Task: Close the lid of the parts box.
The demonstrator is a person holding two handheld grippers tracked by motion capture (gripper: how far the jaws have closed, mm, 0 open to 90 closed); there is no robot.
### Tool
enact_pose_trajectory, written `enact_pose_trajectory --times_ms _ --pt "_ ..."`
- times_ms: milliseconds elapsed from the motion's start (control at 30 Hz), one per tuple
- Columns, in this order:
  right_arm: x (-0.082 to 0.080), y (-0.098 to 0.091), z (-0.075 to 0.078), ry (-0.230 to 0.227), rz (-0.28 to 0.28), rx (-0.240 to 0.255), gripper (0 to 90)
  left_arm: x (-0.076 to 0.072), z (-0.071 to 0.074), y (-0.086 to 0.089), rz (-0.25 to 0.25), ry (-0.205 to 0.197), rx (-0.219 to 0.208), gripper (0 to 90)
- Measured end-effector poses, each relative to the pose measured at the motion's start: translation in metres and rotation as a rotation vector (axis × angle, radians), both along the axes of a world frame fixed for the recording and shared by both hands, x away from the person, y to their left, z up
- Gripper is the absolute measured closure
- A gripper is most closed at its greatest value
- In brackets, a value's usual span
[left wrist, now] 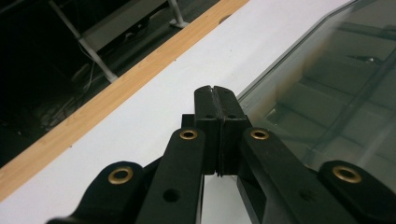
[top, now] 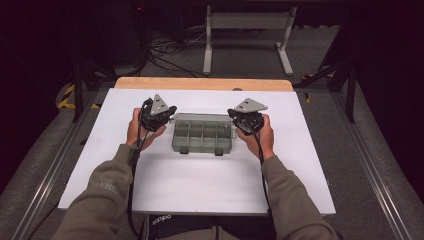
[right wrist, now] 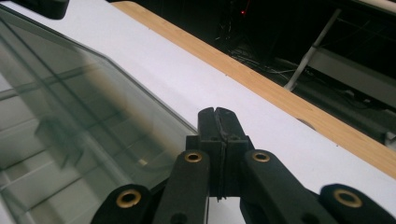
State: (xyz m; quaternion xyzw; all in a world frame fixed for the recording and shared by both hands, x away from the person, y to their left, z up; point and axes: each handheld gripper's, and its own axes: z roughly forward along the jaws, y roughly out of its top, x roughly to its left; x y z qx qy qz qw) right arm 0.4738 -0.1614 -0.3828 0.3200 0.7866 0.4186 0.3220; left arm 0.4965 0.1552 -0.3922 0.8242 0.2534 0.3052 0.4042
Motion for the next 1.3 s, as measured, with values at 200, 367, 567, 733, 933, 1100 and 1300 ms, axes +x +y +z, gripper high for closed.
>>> enact_pose_trajectory --times_ms 200,367,567,733,933,1100,1300 --pt "-0.011 0.007 -0.004 0.006 0.039 -0.024 90.0 -0.013 -0.001 -0.001 -0.032 -0.010 0.010 89.5" --pt "-0.020 0.007 -0.009 0.017 0.066 -0.016 90.0 -0.025 -0.002 0.000 -0.076 -0.004 0.005 89.5" --pt "-0.033 0.005 -0.015 0.042 0.091 -0.015 90.0 -0.040 -0.006 -0.002 -0.115 0.002 0.020 89.5" --pt "-0.042 0.004 -0.017 0.040 0.108 -0.013 90.0 -0.056 -0.014 -0.004 -0.151 0.006 0.040 89.5" --pt "-0.049 0.004 -0.021 0.045 0.127 -0.016 90.0 -0.064 -0.023 -0.003 -0.165 0.026 0.037 89.5" --pt "-0.051 0.005 -0.028 0.057 0.133 -0.019 90.0 -0.064 -0.025 -0.004 -0.173 0.028 0.033 89.4" --pt "-0.052 0.005 -0.034 0.069 0.131 -0.025 90.0 -0.064 -0.029 -0.005 -0.180 0.034 0.042 89.4"
